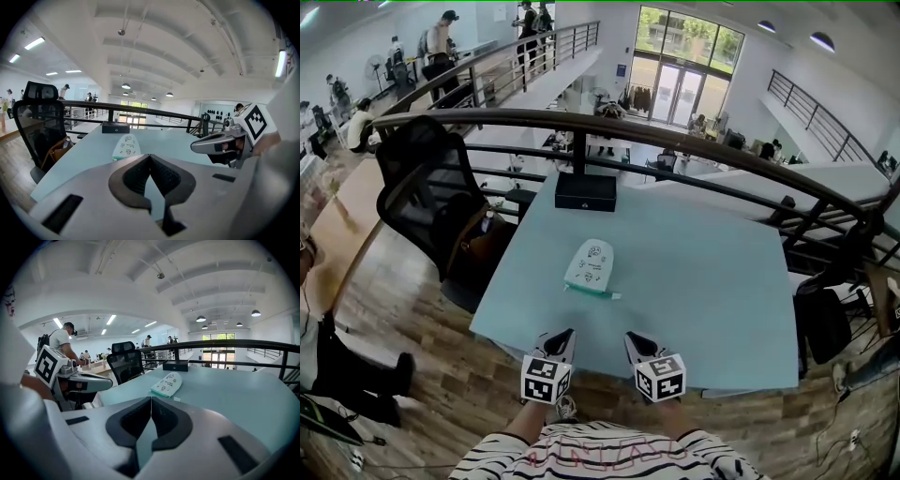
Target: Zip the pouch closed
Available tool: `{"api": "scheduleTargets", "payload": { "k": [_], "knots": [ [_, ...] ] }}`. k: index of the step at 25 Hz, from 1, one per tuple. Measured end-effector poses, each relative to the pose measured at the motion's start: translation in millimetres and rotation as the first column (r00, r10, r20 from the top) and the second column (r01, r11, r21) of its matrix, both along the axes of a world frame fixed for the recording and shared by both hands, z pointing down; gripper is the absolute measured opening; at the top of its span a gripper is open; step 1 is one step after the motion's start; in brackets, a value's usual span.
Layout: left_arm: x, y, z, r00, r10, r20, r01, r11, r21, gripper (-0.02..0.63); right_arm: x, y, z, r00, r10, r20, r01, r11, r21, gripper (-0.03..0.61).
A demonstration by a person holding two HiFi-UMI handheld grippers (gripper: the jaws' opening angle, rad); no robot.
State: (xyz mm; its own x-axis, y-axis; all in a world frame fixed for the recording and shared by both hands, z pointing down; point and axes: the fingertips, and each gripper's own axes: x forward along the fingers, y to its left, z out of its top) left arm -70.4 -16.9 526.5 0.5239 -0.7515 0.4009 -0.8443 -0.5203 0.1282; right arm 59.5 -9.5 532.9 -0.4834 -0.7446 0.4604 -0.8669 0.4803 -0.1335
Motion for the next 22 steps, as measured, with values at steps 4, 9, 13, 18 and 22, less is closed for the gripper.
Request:
{"api": "scheduleTargets", "payload": {
  "k": [4, 9, 13, 18, 22],
  "knots": [
    [6.5, 18.8, 1.3, 1.000, -0.022, 0.004, 0.022, 1.000, 0.000, 0.026, 9.4, 17.3, 1.4, 1.000, -0.016, 0.005, 0.016, 1.000, -0.004, 0.029],
    [14.7, 39.3, -2.3, 0.999, -0.041, 0.014, 0.041, 0.999, 0.012, 0.026, 18.6, 37.6, 3.7, 0.999, -0.041, 0.013, 0.041, 0.999, -0.012, 0.029],
    [16.9, 53.1, -4.0, 0.997, -0.053, 0.052, 0.052, 0.998, 0.030, 0.026, 22.1, 49.3, 2.1, 0.998, -0.065, 0.016, 0.066, 0.998, -0.004, 0.028],
    [18.8, 70.5, -1.7, 0.996, -0.086, 0.038, 0.085, 0.996, 0.021, 0.025, 25.0, 63.4, 6.6, 0.996, -0.092, 0.017, 0.092, 0.996, -0.005, 0.028],
    [16.6, 82.6, -0.1, 0.993, -0.111, 0.045, 0.111, 0.994, 0.016, 0.025, 24.7, 72.3, 8.5, 0.994, -0.104, 0.017, 0.104, 0.995, -0.003, 0.028]
  ]
}}
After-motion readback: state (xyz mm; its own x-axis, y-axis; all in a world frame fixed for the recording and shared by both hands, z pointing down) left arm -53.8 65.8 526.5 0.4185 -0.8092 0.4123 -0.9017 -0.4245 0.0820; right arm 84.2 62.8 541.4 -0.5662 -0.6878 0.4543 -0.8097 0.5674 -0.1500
